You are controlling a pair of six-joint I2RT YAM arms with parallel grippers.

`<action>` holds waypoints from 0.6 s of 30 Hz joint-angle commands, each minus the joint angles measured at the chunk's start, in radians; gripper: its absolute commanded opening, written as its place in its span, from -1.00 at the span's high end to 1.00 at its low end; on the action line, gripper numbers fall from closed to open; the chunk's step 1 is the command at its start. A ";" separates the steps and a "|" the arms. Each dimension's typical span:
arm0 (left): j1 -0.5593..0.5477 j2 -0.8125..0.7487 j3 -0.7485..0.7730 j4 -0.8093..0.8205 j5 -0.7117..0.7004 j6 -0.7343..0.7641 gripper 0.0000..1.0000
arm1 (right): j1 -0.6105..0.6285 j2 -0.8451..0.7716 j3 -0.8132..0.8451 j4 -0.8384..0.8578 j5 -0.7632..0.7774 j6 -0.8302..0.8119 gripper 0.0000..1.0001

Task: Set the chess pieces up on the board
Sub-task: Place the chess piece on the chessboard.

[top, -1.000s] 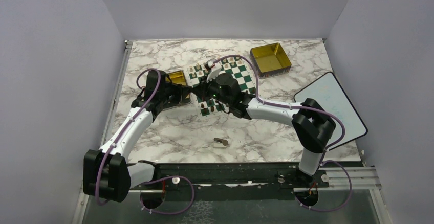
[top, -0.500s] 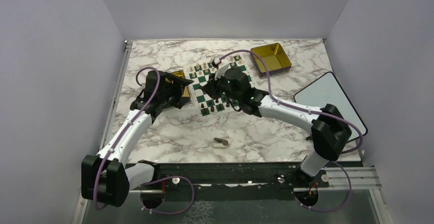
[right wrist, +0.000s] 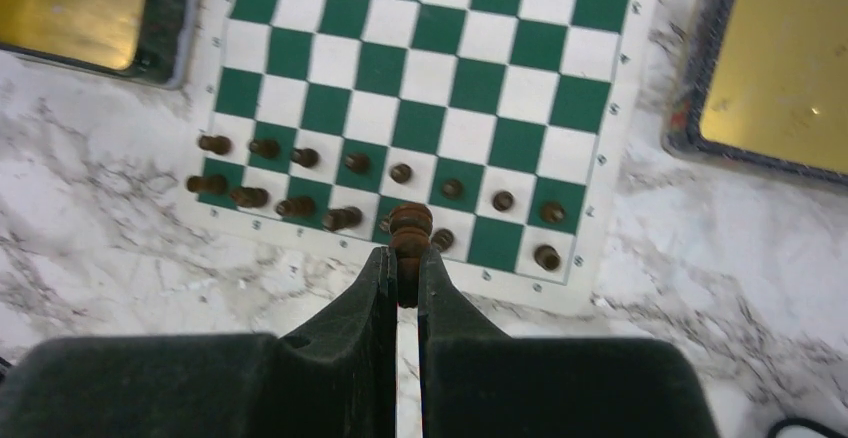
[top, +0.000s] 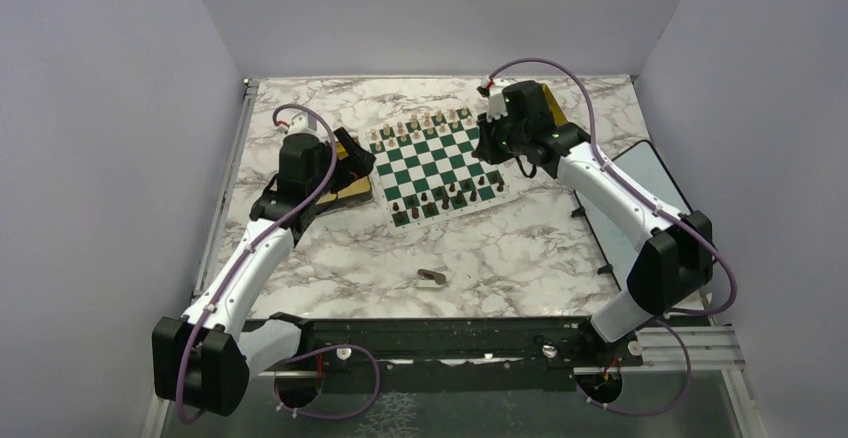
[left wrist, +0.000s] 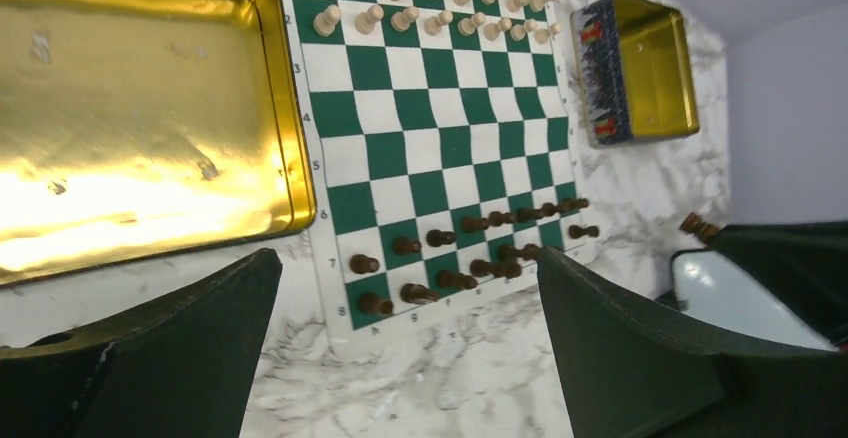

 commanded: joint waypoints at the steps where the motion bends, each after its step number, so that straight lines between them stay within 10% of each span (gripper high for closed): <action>1: -0.011 -0.017 -0.018 0.069 0.077 0.427 -0.98 | -0.053 0.061 0.076 -0.236 -0.067 -0.087 0.99; 18: -0.079 -0.126 -0.097 0.053 0.029 0.727 -0.98 | -0.085 0.373 0.284 -0.451 0.026 -0.126 0.89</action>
